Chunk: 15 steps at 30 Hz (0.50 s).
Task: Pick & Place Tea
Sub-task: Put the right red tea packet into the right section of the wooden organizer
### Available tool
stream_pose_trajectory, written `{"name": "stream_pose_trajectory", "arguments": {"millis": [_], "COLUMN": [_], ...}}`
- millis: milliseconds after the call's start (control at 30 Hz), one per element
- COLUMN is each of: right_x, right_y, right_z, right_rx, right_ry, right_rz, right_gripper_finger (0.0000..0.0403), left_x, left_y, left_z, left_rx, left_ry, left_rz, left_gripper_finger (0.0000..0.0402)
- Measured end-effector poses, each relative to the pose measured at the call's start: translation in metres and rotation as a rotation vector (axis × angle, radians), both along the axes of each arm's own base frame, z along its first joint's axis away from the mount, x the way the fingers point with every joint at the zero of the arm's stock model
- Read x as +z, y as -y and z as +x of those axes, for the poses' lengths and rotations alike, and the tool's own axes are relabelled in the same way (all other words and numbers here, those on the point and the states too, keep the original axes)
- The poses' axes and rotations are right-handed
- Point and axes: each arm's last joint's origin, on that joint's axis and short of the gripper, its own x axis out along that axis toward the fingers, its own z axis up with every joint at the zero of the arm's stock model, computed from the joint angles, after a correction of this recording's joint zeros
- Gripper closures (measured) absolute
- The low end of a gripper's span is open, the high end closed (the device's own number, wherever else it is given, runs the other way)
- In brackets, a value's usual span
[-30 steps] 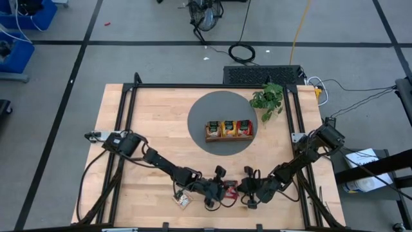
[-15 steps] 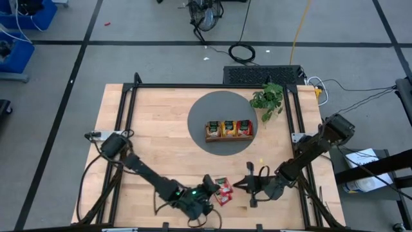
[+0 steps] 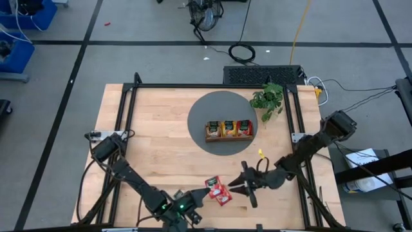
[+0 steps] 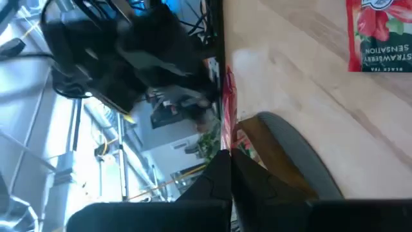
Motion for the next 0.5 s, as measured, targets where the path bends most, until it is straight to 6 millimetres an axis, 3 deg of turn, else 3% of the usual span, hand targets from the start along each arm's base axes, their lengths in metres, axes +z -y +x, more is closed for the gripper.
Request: {"name": "stream_pose_trajectory", "arguments": {"millis": [267,500], "right_x": [-0.003,-0.003], "right_y": [0.024,0.046], "right_z": [0.015,0.028], "right_rx": [-0.083,0.000], "right_ry": [-0.074,-0.162], "right_rz": [0.161,0.384], "right_gripper_finger": [0.0230,0.0212], "left_x": [0.001,0.002], "left_y": [0.003,0.002], "left_z": [-0.001,0.001], "left_rx": [-0.016,-0.034], "left_ry": [-0.003,-0.030], "left_rz": [0.020,0.060], "left_gripper_finger": [0.0398,0.0398]}}
